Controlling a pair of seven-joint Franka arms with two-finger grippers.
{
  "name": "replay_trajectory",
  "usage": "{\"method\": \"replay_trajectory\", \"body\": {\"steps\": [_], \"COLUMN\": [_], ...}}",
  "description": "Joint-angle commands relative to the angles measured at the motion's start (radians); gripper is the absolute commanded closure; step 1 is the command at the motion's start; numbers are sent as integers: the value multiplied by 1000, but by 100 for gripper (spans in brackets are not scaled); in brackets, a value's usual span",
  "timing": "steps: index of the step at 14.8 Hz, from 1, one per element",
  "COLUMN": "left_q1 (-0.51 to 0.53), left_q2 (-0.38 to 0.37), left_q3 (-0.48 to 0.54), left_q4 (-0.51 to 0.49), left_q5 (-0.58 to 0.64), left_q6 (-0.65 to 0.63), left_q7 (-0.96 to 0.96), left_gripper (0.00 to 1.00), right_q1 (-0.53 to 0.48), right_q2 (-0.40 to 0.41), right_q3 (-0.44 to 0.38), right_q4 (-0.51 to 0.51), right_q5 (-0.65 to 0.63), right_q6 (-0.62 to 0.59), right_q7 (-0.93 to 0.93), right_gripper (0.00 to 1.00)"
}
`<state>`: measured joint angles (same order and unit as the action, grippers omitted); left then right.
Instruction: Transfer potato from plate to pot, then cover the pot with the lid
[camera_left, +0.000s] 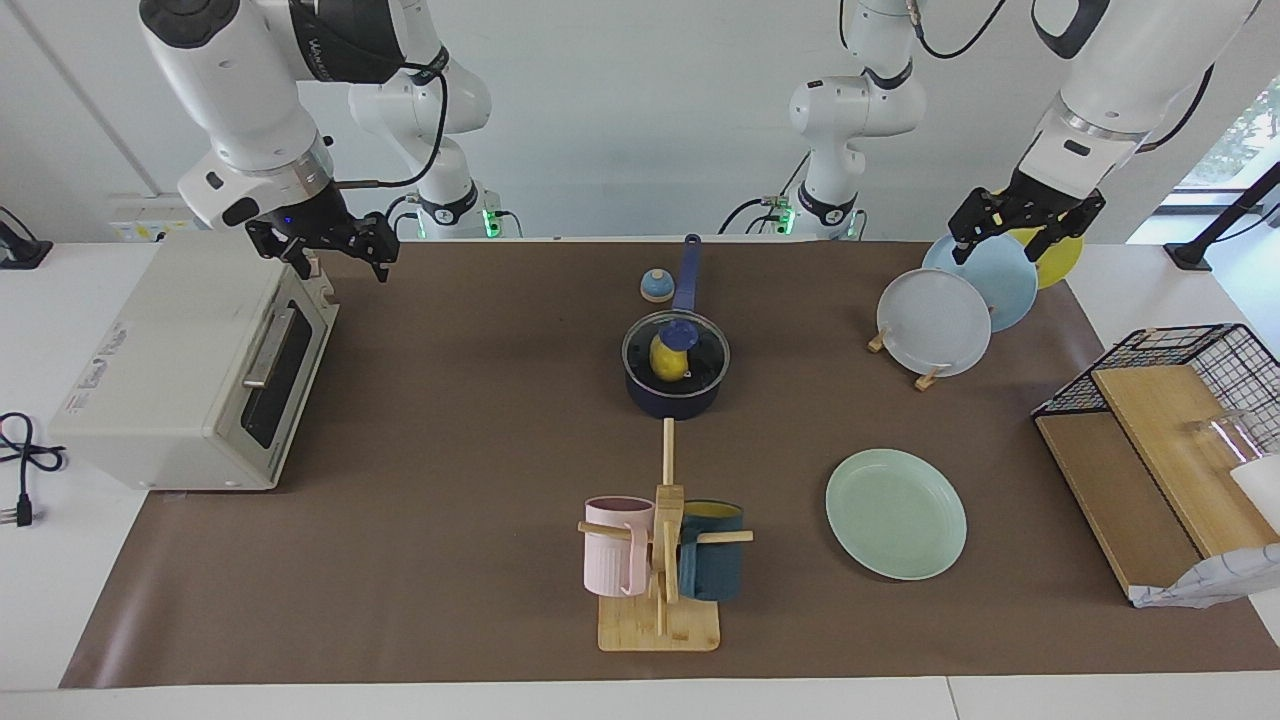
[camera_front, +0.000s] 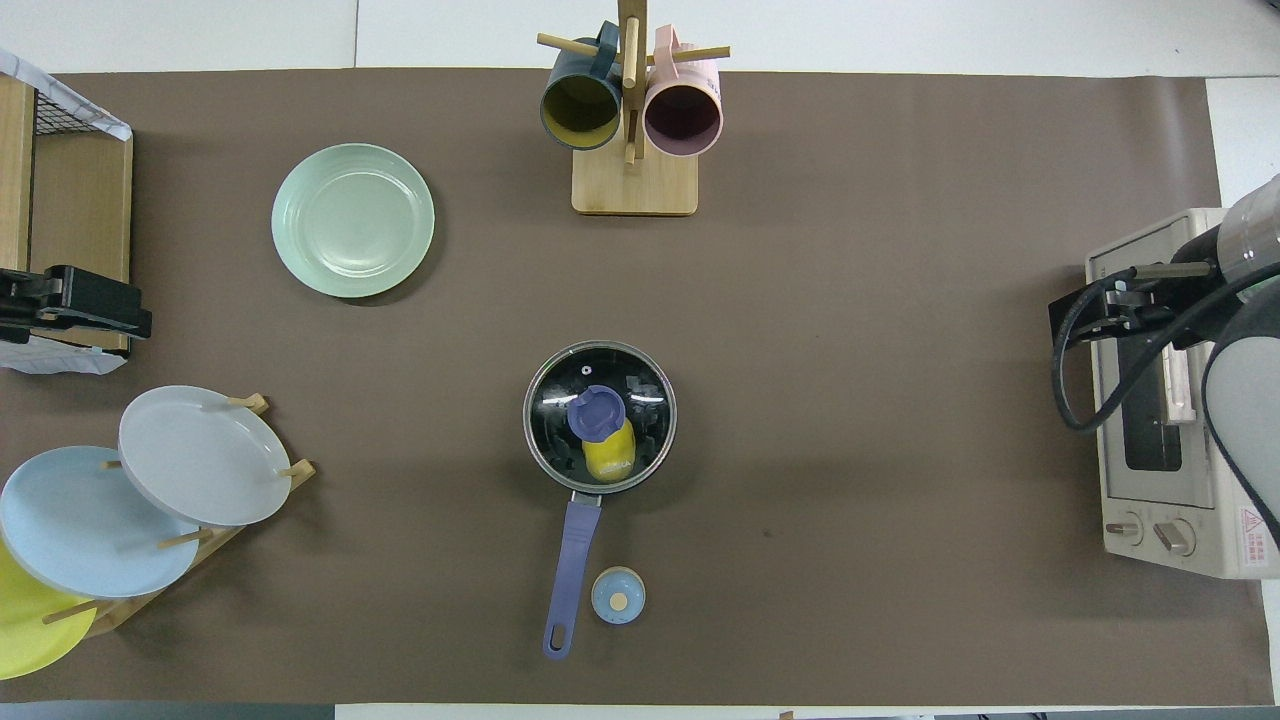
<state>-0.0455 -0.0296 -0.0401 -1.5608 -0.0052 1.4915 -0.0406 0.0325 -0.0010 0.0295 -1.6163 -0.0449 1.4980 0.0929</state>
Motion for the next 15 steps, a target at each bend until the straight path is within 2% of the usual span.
{"method": "replay_trajectory", "body": {"steps": [1, 10, 15], "left_q1": [16, 16, 16], "left_q2": [-9, -9, -9], "left_q3": [-11, -11, -11], "left_q4": [-12, -12, -12], "left_q5": [-12, -12, -12], "left_q6": [-2, -2, -2], "left_q7": [-9, -9, -9], "left_gripper": [0, 0, 0], "right_q1": [-13, -11, -17], "right_q2": [-17, -20, -22], "right_q3": [6, 7, 6], "right_q4": [-20, -17, -10], "right_q5": [13, 14, 80], "right_q6": [5, 14, 59], "right_q7": [-16, -13, -13], "right_gripper": [0, 0, 0]}}
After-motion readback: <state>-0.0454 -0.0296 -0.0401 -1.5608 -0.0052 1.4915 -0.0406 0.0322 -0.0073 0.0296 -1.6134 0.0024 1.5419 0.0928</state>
